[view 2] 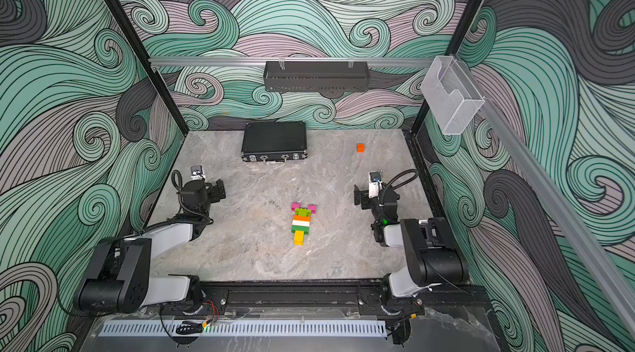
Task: Assemble a carrot with lego
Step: Reset both arms
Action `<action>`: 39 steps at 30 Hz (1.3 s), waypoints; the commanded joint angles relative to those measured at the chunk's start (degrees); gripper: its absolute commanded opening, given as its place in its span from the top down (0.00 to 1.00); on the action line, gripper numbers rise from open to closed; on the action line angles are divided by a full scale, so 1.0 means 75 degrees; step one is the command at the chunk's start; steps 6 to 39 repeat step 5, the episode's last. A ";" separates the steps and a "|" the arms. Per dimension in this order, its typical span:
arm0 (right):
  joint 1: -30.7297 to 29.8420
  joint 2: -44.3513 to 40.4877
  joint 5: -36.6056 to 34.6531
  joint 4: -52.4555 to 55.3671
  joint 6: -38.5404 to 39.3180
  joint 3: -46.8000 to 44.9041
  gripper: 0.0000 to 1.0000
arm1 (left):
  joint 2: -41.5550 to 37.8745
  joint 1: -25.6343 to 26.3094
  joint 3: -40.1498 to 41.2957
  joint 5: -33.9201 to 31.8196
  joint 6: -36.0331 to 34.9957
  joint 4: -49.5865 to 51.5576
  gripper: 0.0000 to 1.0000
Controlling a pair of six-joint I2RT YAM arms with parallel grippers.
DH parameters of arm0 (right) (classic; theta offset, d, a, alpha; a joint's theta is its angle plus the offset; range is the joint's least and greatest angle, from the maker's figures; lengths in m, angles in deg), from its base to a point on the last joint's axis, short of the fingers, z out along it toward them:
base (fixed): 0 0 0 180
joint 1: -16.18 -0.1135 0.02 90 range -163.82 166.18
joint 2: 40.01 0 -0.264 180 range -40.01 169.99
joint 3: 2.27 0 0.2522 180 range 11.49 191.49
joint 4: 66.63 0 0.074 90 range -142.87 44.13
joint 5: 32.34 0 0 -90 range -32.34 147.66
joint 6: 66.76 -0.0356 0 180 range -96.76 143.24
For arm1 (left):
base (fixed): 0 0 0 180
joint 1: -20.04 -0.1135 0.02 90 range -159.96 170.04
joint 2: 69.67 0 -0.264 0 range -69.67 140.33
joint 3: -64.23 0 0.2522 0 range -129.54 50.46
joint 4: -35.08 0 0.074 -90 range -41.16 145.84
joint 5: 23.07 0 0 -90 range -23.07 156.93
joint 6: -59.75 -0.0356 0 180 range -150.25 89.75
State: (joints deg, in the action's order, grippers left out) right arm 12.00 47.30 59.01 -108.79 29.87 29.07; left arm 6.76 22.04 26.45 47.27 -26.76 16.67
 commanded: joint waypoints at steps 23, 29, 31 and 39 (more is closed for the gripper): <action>-0.0099 0.0063 -0.0706 -0.0063 -0.0121 0.0177 0.01 | 0.0052 -0.0044 -0.0127 0.0055 0.0074 -0.0134 0.03; -0.0099 0.0063 -0.0706 -0.0063 -0.0121 0.0177 0.01 | 0.0052 -0.0044 -0.0127 0.0055 0.0074 -0.0134 0.03; -0.0099 0.0063 -0.0706 -0.0063 -0.0121 0.0177 0.01 | 0.0052 -0.0044 -0.0127 0.0055 0.0074 -0.0134 0.03; -0.0099 0.0063 -0.0706 -0.0063 -0.0121 0.0177 0.01 | 0.0052 -0.0044 -0.0127 0.0055 0.0074 -0.0134 0.03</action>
